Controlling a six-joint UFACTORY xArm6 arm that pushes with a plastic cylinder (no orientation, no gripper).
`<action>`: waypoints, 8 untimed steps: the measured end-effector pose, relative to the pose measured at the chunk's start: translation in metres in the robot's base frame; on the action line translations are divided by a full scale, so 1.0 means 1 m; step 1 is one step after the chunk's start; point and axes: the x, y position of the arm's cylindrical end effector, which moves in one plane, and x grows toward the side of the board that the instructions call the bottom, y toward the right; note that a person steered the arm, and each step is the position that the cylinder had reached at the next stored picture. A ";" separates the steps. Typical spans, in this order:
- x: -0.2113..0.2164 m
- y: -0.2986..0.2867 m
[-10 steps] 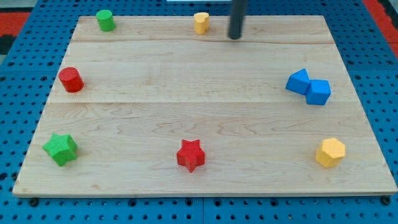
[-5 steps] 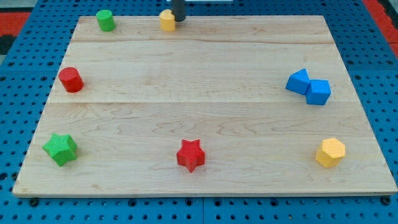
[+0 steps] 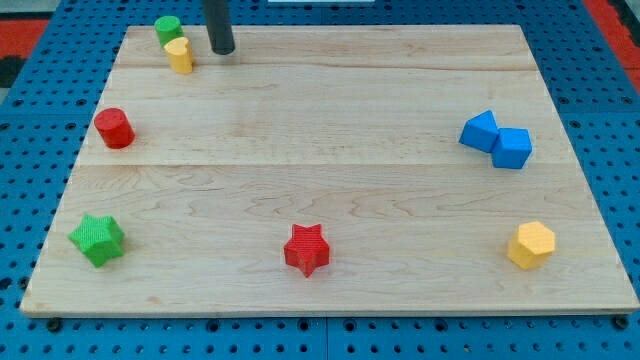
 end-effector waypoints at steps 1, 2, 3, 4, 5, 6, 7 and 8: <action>-0.006 -0.054; 0.050 -0.063; 0.089 -0.010; 0.077 -0.031; 0.029 -0.042; 0.064 -0.103; 0.104 -0.058; 0.103 0.041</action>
